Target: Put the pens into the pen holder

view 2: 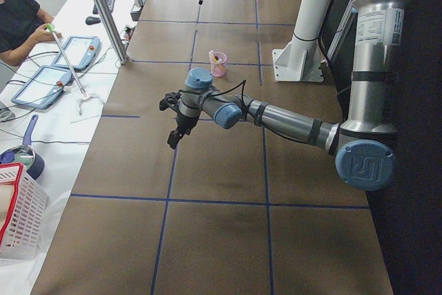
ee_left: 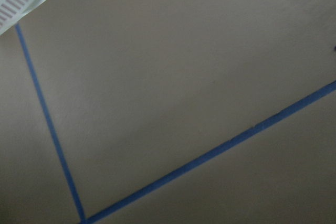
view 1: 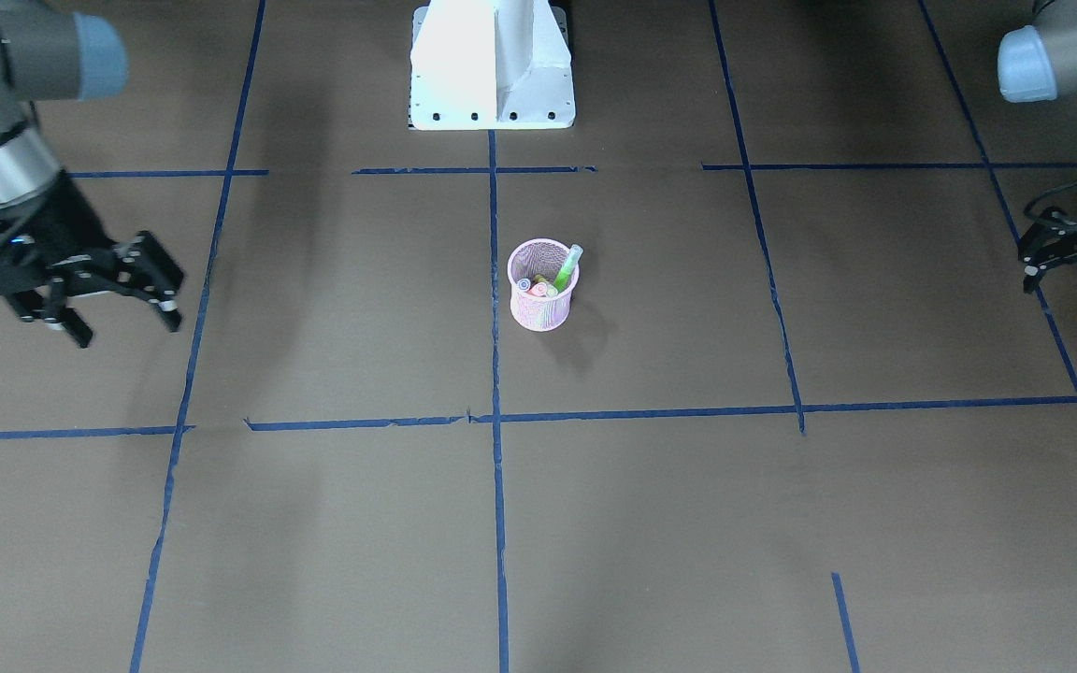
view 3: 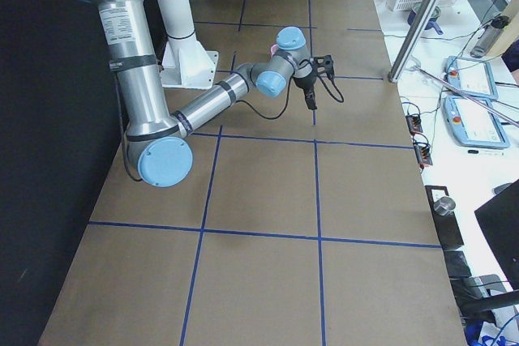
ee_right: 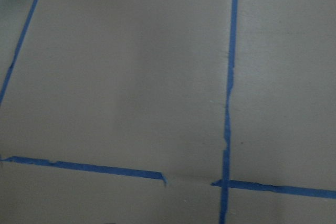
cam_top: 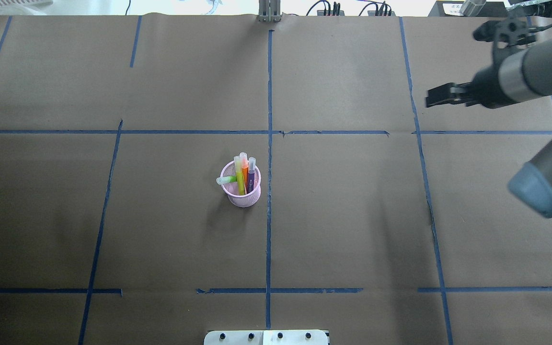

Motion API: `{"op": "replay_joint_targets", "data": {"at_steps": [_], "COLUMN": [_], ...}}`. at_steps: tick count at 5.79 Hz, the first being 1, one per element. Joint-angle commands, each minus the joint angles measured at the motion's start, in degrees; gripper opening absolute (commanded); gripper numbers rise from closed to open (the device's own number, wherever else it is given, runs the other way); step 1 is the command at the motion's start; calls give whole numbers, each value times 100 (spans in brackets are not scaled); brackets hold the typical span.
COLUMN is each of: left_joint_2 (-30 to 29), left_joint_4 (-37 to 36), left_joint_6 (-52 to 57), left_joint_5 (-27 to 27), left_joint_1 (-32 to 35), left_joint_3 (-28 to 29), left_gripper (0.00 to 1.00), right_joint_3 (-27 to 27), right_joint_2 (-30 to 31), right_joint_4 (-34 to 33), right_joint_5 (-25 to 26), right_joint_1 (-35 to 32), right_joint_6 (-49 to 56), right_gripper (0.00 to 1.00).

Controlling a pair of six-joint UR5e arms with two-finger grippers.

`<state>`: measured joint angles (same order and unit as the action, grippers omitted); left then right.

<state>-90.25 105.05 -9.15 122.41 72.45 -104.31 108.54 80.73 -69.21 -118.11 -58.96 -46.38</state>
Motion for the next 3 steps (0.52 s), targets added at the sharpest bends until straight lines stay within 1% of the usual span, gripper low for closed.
{"op": "replay_joint_targets", "data": {"at_steps": [1,2,3], "left_joint_2": [51,121,131], "left_joint_4": [-537,-825,-1324], "left_joint_6": [115,290,291], "left_joint_5": [1235,1493,1661], "left_joint_1": [741,936,1077], "left_joint_3": [7,68,69], "left_gripper": [100,100,100], "right_joint_3": [-428,-865,-1479], "right_joint_2": [809,1004,988], "right_joint_4": [-14,-22,-14], "right_joint_5": [-974,-1142,-1605], "right_joint_1": [-1288,-1693,-2124], "right_joint_6": [1948,2905,3698], "right_gripper": [99,99,99]}}
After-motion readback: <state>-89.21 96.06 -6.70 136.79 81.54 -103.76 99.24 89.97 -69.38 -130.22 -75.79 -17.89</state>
